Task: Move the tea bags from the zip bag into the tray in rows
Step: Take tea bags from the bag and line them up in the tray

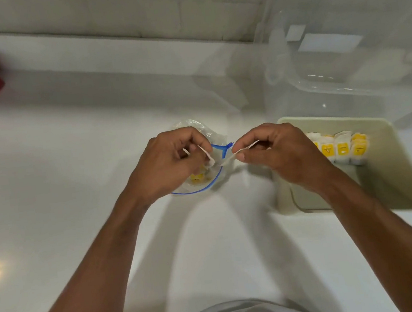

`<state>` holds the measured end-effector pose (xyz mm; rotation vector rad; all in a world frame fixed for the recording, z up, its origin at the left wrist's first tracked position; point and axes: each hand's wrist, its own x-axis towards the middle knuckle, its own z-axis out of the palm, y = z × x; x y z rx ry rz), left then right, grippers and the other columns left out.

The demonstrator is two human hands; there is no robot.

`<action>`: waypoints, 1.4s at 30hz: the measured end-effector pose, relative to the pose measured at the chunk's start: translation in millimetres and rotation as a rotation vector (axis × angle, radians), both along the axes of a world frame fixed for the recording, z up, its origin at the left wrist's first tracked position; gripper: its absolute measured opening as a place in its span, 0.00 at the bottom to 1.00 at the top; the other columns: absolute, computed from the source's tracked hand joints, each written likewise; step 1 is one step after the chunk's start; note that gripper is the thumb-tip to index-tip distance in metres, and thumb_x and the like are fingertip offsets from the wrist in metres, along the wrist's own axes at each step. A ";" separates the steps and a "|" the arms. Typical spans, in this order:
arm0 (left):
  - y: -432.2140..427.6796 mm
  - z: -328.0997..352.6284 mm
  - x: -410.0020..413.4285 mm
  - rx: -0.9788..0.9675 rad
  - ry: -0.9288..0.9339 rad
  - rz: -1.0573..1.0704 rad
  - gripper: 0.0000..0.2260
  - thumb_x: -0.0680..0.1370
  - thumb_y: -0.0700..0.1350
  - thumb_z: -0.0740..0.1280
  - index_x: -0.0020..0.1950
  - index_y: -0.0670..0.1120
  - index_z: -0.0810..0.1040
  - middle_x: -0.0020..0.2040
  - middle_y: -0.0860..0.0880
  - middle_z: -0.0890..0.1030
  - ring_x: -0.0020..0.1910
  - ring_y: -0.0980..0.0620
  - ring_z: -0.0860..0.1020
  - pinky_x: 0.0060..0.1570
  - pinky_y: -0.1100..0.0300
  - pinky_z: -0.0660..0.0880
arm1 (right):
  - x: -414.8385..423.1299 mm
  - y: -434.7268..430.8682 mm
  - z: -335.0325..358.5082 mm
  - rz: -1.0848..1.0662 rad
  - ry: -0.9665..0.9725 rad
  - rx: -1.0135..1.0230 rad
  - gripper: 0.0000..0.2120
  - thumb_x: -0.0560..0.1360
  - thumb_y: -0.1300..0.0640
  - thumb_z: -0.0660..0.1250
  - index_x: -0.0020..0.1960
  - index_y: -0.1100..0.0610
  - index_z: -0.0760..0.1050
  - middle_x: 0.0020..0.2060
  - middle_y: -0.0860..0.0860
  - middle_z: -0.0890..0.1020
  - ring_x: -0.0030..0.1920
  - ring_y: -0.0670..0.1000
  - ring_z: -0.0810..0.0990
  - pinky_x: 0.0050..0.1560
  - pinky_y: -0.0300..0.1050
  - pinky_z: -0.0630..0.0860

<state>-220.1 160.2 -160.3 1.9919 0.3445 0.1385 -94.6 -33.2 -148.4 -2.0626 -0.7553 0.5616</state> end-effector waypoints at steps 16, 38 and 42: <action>-101.1 36.0 93.5 0.297 0.045 -0.278 0.16 0.70 0.47 0.77 0.52 0.58 0.74 0.39 0.59 0.82 0.36 0.58 0.78 0.41 0.56 0.76 | 57.5 -117.6 17.6 -0.115 -0.119 -0.106 0.06 0.72 0.58 0.74 0.46 0.48 0.84 0.30 0.40 0.80 0.31 0.40 0.75 0.36 0.33 0.70; -144.1 -10.0 153.4 1.181 0.309 -0.398 0.08 0.77 0.50 0.67 0.54 0.59 0.82 0.49 0.54 0.81 0.53 0.48 0.73 0.46 0.54 0.61 | 108.7 -120.0 -61.9 0.059 -0.081 -0.363 0.08 0.68 0.55 0.77 0.37 0.45 0.79 0.36 0.45 0.84 0.40 0.48 0.82 0.46 0.47 0.78; -149.9 -13.8 162.9 1.352 0.280 -0.377 0.06 0.76 0.49 0.67 0.52 0.56 0.81 0.43 0.52 0.79 0.51 0.49 0.73 0.46 0.53 0.60 | 115.3 -113.0 -67.3 0.024 -0.123 -0.385 0.06 0.69 0.53 0.75 0.39 0.45 0.79 0.37 0.44 0.84 0.41 0.49 0.82 0.47 0.50 0.80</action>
